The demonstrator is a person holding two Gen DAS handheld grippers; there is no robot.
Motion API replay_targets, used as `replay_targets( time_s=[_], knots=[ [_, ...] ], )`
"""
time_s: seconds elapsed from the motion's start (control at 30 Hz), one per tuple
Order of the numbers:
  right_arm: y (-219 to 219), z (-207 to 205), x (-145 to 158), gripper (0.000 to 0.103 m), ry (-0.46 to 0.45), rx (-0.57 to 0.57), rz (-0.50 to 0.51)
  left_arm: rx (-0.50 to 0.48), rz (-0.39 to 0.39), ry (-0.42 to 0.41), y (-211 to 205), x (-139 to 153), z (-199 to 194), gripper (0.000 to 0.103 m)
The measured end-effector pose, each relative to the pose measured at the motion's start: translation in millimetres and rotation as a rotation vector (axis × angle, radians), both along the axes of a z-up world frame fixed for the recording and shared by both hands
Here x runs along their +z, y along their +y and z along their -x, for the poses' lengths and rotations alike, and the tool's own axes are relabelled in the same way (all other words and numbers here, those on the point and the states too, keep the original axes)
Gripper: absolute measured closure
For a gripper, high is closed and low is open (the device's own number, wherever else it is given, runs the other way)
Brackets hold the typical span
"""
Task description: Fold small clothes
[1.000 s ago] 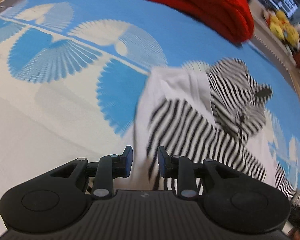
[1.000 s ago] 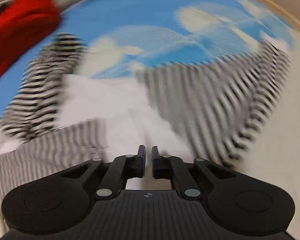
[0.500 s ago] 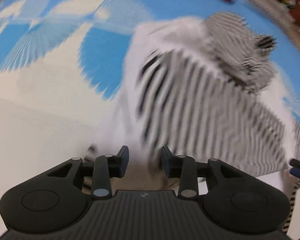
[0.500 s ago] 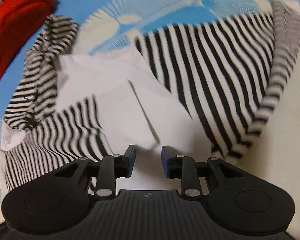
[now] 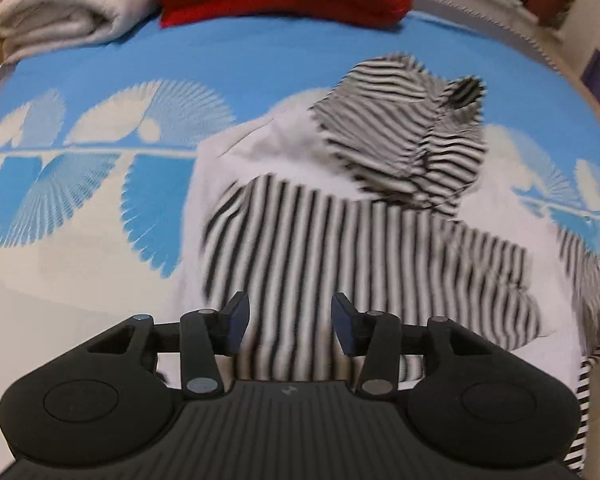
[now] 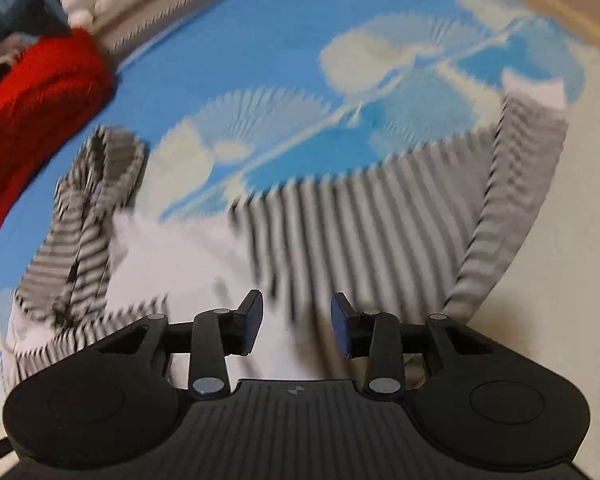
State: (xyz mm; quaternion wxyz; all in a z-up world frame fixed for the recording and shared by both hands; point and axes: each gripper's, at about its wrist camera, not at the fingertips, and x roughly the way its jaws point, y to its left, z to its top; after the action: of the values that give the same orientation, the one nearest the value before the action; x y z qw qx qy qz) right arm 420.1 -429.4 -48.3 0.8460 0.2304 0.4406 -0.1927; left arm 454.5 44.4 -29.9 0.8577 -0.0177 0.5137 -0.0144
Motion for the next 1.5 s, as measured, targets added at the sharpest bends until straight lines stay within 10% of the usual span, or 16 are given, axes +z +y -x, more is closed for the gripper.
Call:
replay_targets(
  time_s=[0.27,0.43,0.9,1.03,1.5],
  knots=[
    [-101.8,15.3,3.8,0.068,-0.072,-0.168,0.151,-0.044,0.003,0.016,-26.8,-2.1,1.8,0.053],
    [-139.5,13.3,-26.3,0.066,-0.037,-0.256,0.077,-0.049,-0.004,0.024,-28.3,-6.1,2.4,0.053],
    [-131.3,-12.9,-53.7,0.06,0.104,-0.234,0.272,-0.009,0.068,0.007,-31.3,8.5,-7.9,0.052],
    [-130.0,-12.8,-55.6,0.098,0.118,-0.256,0.301,-0.003,0.069,0.007,-25.6,9.0,-7.7,0.052],
    [-75.6,-10.7,14.0,0.101,-0.093,-0.309,0.422,0.042,0.111,-0.013,-1.8,20.8,-6.8,0.052]
  ],
)
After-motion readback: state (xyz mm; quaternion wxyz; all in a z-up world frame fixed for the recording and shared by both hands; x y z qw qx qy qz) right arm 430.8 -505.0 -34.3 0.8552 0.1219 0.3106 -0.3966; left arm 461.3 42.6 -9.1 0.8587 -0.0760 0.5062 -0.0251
